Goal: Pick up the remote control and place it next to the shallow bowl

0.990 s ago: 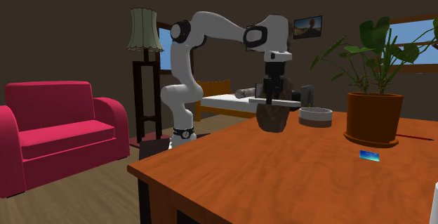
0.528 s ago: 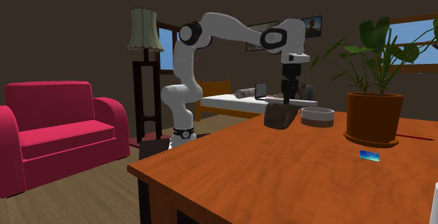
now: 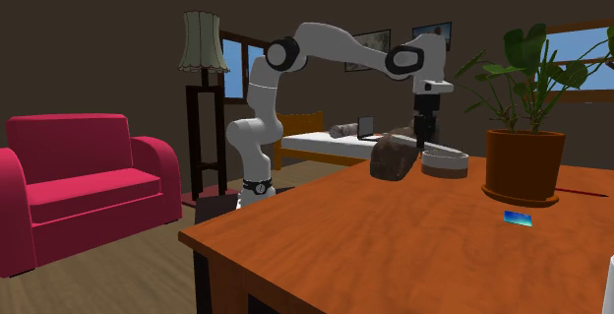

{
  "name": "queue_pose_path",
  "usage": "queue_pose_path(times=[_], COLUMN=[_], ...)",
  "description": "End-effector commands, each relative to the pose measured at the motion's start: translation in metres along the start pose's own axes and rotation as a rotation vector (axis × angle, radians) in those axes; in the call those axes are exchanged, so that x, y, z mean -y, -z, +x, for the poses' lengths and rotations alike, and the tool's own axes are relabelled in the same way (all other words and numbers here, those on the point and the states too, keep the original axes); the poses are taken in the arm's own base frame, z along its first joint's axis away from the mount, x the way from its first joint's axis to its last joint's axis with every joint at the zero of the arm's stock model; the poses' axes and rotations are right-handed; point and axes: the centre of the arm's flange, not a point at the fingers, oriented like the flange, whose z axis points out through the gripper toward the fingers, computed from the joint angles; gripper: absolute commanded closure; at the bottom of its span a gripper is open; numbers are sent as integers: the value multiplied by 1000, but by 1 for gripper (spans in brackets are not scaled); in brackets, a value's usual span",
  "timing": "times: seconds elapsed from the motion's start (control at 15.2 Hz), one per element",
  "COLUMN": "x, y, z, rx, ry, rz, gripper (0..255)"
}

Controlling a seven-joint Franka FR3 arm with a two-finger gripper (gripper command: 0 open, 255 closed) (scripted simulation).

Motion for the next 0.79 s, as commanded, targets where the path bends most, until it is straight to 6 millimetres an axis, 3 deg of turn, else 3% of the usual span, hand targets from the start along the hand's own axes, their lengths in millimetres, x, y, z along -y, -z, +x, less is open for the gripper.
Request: queue_pose_path(times=[0.0, 0.73], x=[3, 4], y=[-12, -70], z=[-1, -1], rx=[2, 2], ry=[2, 2], rz=[1, 1], gripper=[255, 255])
